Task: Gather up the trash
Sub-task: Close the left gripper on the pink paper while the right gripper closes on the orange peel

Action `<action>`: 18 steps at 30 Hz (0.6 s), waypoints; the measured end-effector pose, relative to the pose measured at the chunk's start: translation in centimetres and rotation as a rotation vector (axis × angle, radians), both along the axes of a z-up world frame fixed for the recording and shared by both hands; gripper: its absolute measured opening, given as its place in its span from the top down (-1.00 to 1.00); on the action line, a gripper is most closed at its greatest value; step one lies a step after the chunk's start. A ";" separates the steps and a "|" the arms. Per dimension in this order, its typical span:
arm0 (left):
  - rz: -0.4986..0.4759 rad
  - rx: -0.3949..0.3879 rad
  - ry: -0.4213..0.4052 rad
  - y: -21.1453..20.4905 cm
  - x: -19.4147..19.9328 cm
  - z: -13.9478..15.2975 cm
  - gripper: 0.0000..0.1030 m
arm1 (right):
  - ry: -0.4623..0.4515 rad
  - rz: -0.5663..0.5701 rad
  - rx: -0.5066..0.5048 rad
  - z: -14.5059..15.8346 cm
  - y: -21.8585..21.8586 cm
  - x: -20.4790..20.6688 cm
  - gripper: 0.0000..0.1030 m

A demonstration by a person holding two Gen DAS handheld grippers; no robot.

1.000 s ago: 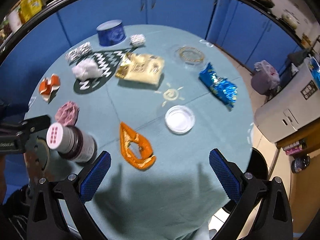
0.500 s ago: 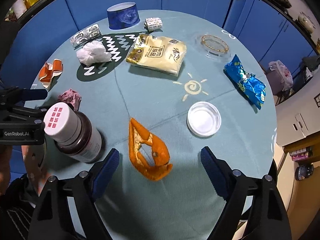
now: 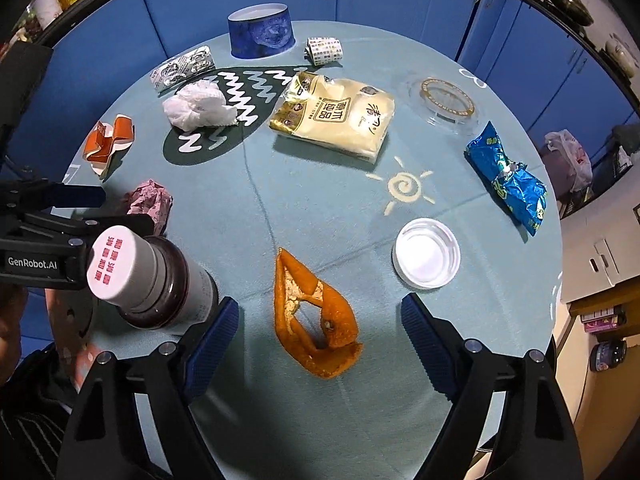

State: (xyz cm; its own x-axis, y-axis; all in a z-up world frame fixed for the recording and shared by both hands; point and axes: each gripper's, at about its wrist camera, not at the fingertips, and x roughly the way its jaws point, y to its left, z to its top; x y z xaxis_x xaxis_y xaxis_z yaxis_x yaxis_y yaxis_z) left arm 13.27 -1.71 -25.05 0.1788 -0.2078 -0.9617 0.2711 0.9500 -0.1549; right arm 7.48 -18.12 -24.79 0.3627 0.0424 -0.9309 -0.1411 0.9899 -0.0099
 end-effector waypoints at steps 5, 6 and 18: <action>-0.001 -0.022 -0.008 0.7 0.4 0.3 -0.70 | -0.005 0.011 -0.006 0.1 0.5 0.1 -0.56; -0.002 -0.024 -0.010 0.8 0.3 0.3 -0.68 | -0.006 0.013 -0.007 0.1 0.6 0.1 -0.50; -0.073 0.010 -0.053 -0.8 -0.3 0.5 -0.35 | 0.016 0.022 -0.014 -0.3 1.3 0.4 -0.20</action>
